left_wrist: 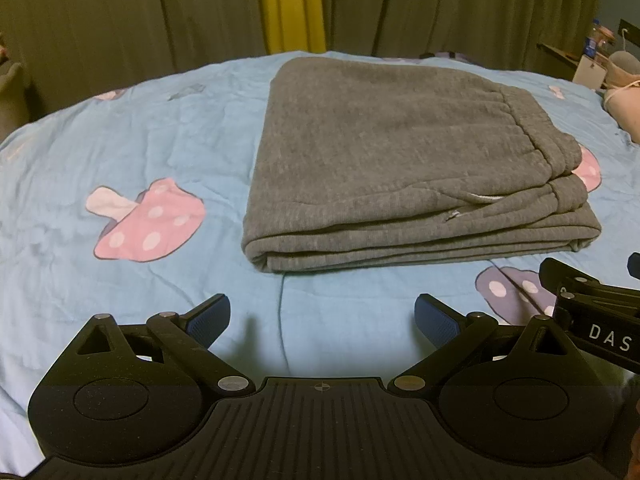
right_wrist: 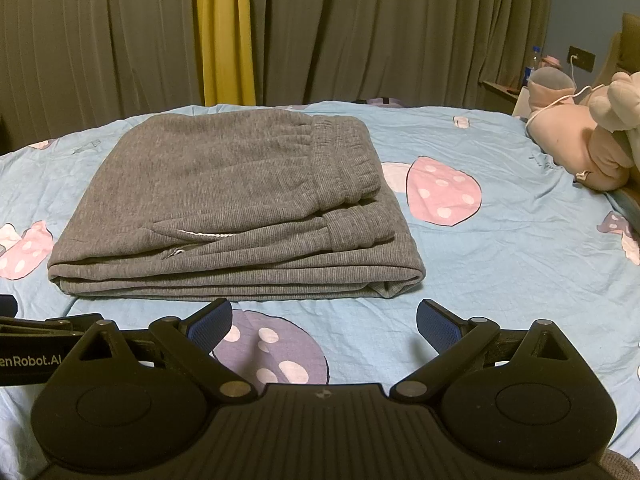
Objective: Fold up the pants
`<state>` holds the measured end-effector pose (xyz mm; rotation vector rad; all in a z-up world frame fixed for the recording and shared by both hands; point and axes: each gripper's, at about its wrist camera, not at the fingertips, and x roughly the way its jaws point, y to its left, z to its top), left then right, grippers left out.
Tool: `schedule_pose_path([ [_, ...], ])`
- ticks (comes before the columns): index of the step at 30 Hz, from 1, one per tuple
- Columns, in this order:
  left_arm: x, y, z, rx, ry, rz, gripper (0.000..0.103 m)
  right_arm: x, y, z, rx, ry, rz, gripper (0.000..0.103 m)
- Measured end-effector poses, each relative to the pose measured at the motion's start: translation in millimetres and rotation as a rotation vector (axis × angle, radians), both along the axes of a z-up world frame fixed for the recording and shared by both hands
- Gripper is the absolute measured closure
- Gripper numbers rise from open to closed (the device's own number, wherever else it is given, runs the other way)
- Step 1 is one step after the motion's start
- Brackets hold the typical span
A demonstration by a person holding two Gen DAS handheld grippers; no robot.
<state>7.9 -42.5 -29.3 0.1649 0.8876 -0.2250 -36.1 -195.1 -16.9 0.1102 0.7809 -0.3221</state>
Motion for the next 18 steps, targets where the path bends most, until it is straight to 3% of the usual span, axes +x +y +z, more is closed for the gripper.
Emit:
schedule_pose_path([
  [18, 0.0, 0.2, -0.7, -0.017, 0.010, -0.017, 0.002, -0.2, 0.5, 0.2, -0.002, -0.002, -0.001, 0.004],
])
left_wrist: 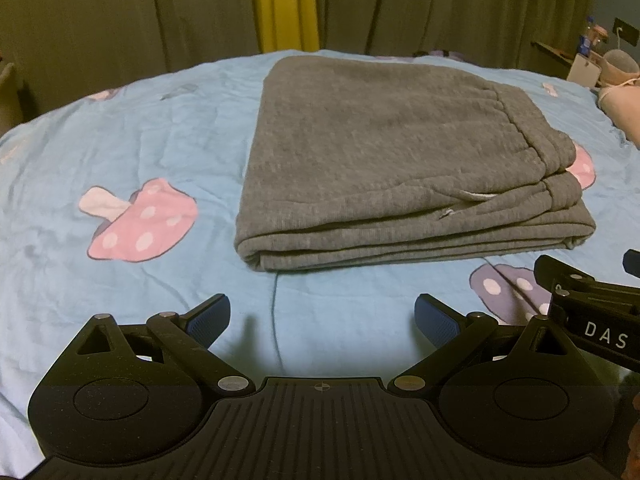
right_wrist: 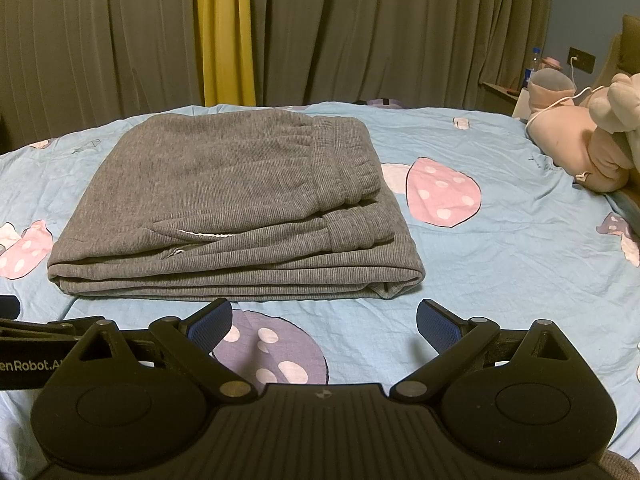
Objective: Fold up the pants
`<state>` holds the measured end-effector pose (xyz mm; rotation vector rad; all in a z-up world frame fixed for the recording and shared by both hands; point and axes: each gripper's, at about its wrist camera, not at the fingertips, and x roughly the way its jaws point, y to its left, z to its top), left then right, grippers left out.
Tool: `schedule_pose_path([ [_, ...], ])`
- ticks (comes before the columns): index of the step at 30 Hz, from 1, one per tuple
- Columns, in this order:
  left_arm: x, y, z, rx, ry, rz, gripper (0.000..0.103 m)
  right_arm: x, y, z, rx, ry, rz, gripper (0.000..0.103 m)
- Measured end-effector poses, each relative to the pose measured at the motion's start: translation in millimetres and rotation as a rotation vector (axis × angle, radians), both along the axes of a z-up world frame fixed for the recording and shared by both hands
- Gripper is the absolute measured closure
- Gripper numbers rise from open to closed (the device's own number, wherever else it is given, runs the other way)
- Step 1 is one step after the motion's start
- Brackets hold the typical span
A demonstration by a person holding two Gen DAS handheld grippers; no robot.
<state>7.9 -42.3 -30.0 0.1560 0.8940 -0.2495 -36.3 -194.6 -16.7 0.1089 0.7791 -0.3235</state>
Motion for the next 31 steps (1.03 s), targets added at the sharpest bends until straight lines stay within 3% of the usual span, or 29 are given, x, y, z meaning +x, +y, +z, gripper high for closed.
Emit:
schedule_pose_path([
  [31, 2.4, 11.8, -1.8, -0.058, 0.004, 0.024, 0.002, 0.6, 0.4, -1.2, -0.013, 0.004, 0.008, 0.004],
])
